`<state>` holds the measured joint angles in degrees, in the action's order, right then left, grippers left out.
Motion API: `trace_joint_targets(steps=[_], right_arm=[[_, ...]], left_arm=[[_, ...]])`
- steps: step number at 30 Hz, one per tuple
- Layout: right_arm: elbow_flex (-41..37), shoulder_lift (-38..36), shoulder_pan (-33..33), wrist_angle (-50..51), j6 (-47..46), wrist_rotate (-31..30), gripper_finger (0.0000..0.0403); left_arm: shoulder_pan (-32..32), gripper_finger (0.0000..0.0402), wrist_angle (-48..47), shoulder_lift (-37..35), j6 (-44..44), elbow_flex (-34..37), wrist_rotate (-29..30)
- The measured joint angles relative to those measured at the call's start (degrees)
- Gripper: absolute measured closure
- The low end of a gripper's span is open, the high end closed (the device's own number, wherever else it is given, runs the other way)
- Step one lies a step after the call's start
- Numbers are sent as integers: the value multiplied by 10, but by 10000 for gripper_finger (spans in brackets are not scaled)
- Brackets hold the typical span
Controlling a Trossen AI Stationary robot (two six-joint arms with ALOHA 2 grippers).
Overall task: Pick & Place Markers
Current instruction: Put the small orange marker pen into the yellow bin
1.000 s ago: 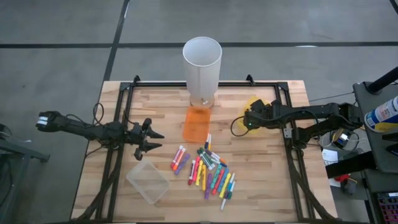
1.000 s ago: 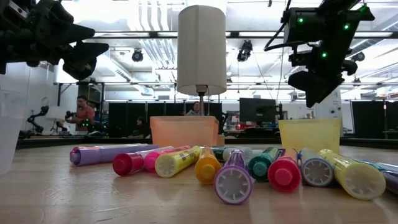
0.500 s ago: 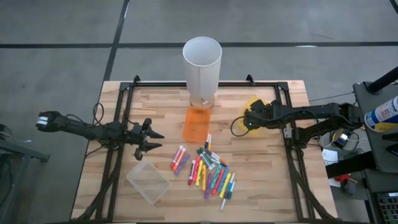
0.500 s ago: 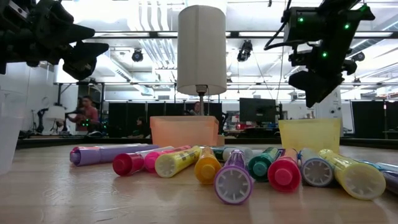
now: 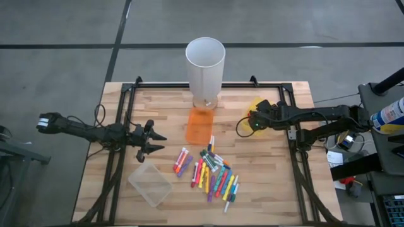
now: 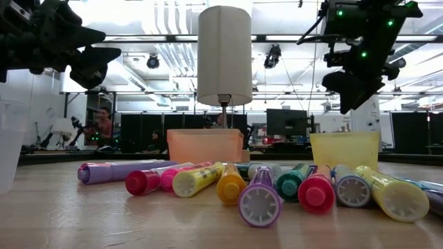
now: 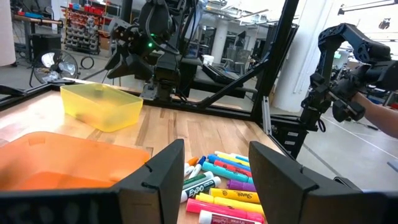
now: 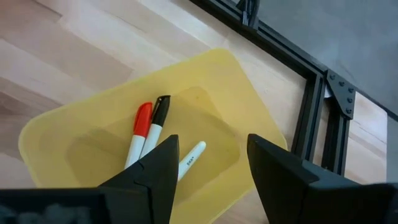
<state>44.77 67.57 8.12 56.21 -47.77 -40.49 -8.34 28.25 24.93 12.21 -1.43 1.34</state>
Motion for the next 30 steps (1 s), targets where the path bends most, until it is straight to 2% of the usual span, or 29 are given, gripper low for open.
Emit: trace_joint_targets(steps=[30], right_arm=[[0,0,0,-9,0,5,218]], left_arm=[[0,227,0,0,0,0,0]])
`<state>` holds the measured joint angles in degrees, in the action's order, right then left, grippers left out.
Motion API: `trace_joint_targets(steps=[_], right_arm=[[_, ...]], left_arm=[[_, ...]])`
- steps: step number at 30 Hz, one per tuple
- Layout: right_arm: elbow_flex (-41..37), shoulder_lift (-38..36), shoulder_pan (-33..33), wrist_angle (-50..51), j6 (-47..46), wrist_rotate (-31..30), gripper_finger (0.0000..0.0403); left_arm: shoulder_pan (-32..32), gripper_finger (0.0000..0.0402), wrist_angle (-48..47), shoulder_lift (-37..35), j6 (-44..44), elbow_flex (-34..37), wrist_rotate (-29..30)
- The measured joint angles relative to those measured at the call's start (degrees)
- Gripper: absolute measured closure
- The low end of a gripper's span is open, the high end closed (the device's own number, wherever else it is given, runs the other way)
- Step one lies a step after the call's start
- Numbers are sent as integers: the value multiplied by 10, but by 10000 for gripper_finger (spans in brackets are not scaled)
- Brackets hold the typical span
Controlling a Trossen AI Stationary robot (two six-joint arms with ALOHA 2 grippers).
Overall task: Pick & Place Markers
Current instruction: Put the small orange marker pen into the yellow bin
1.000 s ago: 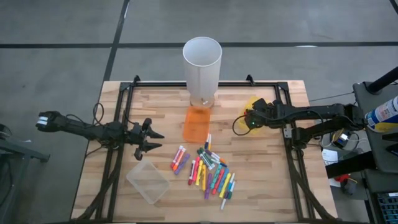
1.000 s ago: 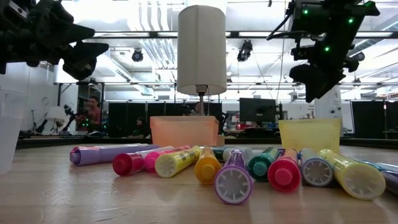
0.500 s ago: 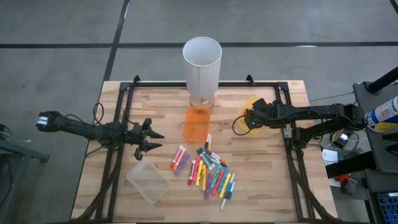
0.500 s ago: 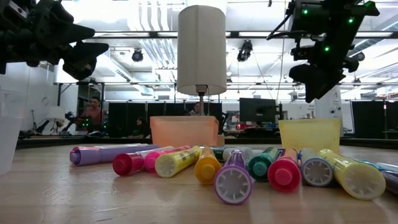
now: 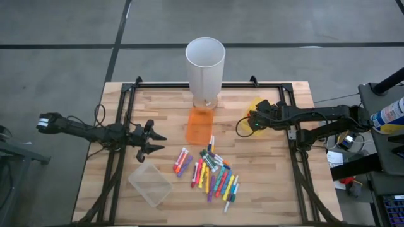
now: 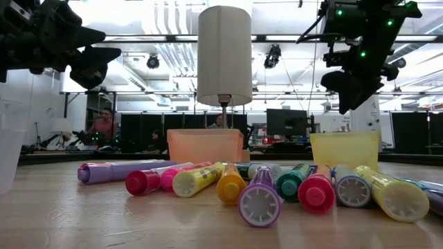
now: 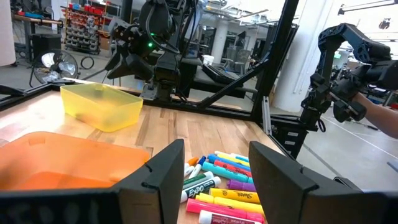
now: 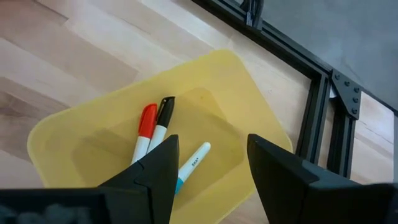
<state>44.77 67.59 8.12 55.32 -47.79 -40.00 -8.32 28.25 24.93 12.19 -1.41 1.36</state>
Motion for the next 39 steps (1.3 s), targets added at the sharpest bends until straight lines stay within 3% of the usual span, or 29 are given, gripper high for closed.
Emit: trace_joint_targets(steps=[13,26,33,39], right_arm=[[0,0,-50,-127,54,46,220],[0,1,-110,-421,192,174,220],[1,14,-113,-456,190,228,220],[2,87,-125,-482,178,268,220]], left_arm=[[0,227,0,0,0,0,0],[0,227,0,0,0,0,0],[0,227,0,0,0,0,0],[0,227,0,0,0,0,0]])
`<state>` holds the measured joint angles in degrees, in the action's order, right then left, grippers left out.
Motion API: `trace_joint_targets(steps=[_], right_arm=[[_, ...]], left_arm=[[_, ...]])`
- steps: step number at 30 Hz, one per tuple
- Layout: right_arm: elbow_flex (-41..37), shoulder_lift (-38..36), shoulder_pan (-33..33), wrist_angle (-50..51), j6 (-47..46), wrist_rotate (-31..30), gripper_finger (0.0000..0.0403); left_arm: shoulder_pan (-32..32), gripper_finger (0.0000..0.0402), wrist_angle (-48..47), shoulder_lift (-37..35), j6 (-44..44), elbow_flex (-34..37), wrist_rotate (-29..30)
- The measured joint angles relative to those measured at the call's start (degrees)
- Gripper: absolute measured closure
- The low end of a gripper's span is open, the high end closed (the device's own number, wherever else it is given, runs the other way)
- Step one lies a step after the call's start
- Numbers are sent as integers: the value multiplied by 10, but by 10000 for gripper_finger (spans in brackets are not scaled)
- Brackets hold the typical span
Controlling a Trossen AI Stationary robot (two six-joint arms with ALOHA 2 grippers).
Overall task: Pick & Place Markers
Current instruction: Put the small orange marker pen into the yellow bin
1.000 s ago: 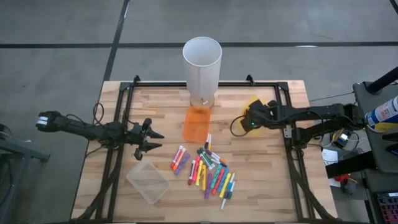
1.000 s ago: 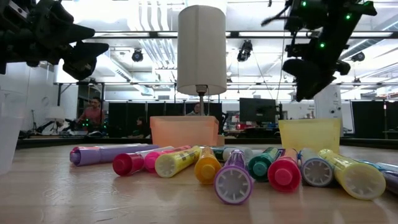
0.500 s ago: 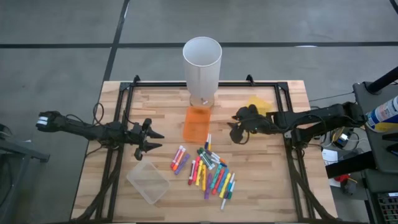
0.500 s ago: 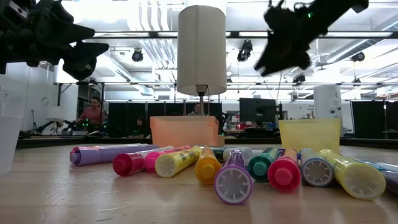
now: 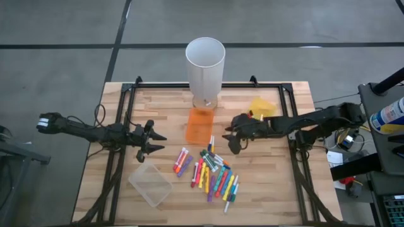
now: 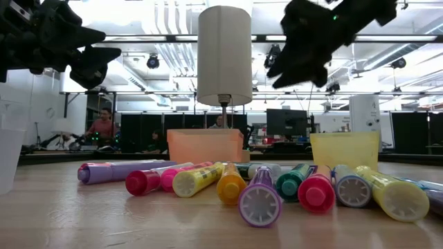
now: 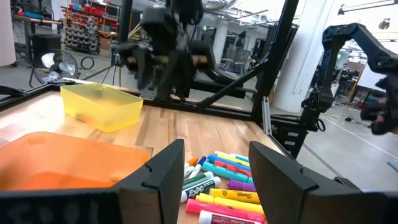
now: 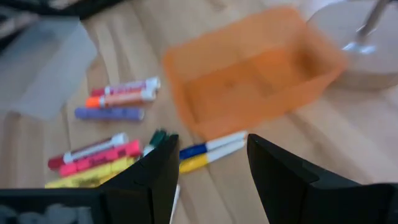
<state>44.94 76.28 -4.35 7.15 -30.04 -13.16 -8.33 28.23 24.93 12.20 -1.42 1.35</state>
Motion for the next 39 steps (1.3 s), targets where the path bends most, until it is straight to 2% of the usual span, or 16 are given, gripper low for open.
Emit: trace_joint_targets(steps=[7,17,23,39], right_arm=[[46,101,-33,32,-60,4,220],[169,202,-82,235,-123,2,220],[223,255,-104,302,-131,1,220],[208,278,-109,314,-164,12,220]], left_arm=[[0,227,0,0,0,0,0],[0,227,-5,0,0,0,0],[0,227,-6,0,0,0,0],[0,227,-9,0,0,0,0]])
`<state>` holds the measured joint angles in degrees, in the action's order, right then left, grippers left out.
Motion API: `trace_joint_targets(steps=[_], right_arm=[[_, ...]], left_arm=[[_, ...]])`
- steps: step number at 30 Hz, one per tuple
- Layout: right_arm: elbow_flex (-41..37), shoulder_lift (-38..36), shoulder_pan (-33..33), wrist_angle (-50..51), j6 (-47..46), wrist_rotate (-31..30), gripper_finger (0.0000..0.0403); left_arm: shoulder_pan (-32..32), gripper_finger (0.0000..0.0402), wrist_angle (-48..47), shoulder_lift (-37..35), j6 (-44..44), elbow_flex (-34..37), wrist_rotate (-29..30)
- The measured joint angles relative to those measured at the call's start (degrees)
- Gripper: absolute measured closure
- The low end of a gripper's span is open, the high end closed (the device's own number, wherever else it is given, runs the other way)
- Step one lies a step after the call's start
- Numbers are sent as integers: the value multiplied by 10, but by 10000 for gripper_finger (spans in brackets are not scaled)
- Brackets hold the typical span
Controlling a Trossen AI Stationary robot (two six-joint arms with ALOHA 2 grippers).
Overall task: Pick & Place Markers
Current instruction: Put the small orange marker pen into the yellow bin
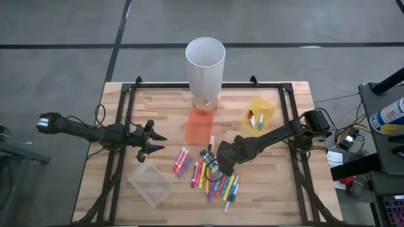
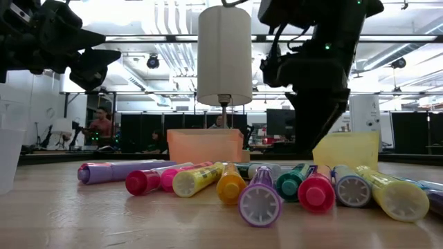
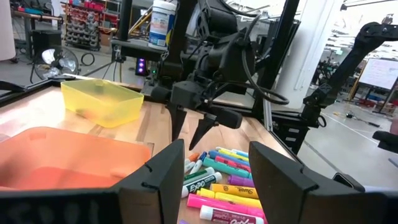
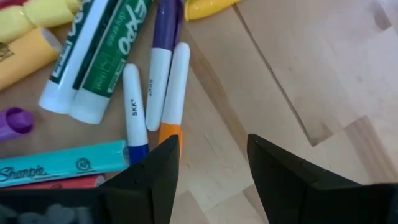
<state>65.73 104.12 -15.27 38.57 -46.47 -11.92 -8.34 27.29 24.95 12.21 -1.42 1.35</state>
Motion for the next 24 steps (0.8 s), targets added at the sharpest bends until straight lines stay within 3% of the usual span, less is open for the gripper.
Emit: trace_joint_targets(steps=[24], right_arm=[[-37,0,-10,-83,-46,1,220]], left_arm=[[0,227,0,0,0,0,0]])
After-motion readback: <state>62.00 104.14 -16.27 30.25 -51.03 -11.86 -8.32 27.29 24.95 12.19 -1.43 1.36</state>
